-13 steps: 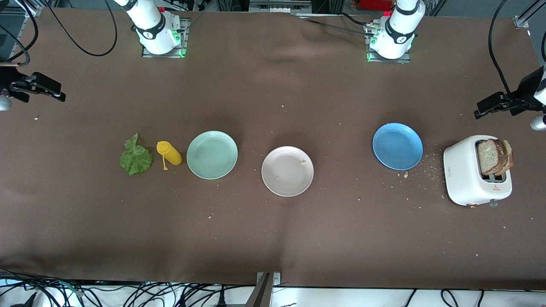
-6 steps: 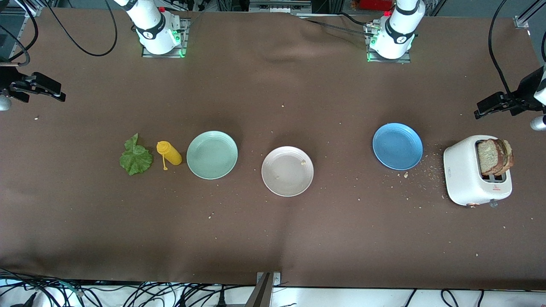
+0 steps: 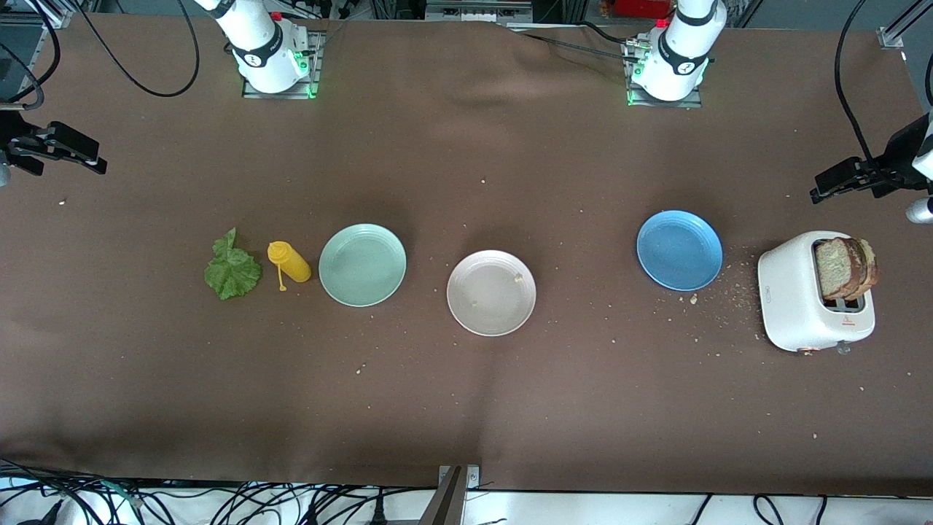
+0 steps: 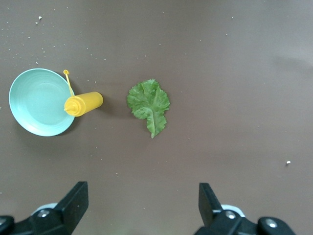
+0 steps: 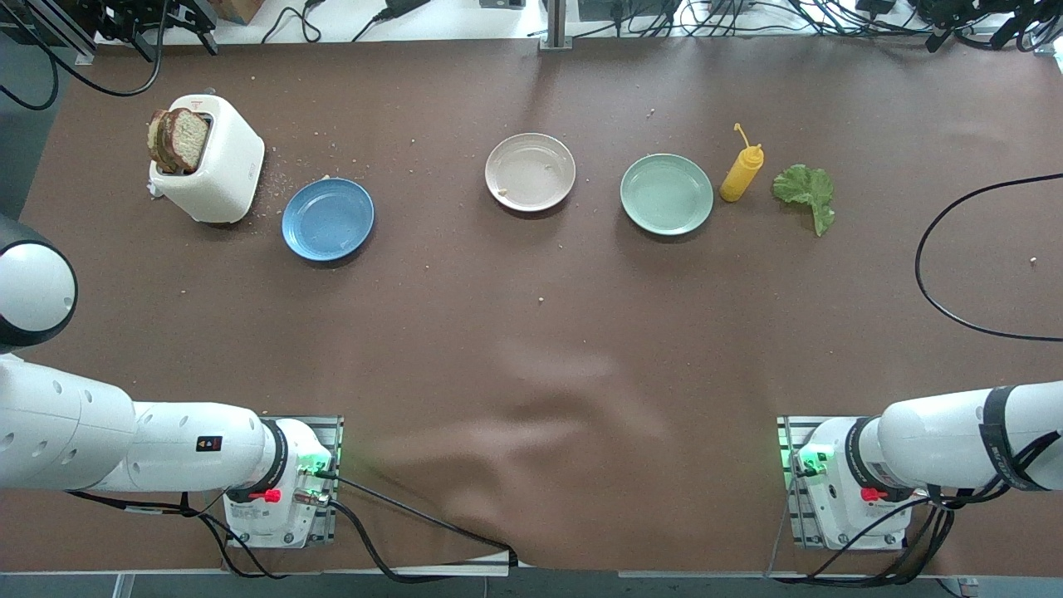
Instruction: Make sandwich in beige plate with both arms
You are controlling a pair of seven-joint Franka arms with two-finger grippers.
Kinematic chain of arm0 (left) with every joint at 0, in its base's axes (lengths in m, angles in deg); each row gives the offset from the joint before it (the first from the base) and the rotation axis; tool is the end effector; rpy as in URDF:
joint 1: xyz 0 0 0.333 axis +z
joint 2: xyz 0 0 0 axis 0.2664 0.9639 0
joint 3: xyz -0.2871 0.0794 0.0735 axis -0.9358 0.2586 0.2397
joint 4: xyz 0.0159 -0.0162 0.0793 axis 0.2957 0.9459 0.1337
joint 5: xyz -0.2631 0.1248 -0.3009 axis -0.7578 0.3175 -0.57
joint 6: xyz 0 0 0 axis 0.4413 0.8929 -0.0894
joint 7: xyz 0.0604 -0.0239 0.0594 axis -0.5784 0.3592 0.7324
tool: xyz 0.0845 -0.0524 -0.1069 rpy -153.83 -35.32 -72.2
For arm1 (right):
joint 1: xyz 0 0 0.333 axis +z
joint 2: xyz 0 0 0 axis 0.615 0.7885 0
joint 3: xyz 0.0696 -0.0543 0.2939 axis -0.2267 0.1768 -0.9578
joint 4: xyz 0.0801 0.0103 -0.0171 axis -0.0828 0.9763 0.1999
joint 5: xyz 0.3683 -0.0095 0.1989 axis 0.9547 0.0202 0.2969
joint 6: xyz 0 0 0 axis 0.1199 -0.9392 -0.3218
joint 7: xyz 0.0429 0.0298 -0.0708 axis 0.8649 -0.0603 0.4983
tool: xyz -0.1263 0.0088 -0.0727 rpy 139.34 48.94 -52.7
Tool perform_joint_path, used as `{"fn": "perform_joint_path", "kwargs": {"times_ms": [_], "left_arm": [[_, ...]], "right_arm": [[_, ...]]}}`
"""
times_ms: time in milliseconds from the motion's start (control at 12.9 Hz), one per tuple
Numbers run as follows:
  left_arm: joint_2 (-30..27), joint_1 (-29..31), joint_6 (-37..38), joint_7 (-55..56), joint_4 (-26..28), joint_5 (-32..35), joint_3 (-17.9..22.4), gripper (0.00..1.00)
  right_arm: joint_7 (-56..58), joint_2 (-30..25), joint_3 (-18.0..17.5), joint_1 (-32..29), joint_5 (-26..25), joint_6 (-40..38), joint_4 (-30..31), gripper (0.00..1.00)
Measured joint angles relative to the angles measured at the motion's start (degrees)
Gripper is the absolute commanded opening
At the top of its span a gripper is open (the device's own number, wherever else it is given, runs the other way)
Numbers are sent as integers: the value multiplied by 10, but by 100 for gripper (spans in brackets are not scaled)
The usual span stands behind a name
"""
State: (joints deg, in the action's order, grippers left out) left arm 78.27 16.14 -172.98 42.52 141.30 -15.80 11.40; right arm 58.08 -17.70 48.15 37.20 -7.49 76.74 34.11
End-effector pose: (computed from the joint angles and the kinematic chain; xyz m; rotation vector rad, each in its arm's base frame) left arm 0.5866 0.0420 0.5366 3.1322 0.1988 -0.0983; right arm 0.5697 -0.0485 0.5494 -3.1314 -0.0505 0.0832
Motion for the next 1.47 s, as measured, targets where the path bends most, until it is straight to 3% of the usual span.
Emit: {"fn": "perform_joint_path", "kwargs": {"times_ms": [1009, 1241, 1474], "left_arm": [[1, 2, -10, -3, 2, 0, 2, 100], [28, 26, -45, -56, 9, 2, 7, 100], [74, 65, -90, -106, 10, 2, 10, 100]], "right_arm": [[-1, 32, 0, 0, 0, -32, 0, 100], [21, 43, 0, 0, 0, -31, 0, 100], [114, 65, 6, -1, 5, 11, 4, 100]]}}
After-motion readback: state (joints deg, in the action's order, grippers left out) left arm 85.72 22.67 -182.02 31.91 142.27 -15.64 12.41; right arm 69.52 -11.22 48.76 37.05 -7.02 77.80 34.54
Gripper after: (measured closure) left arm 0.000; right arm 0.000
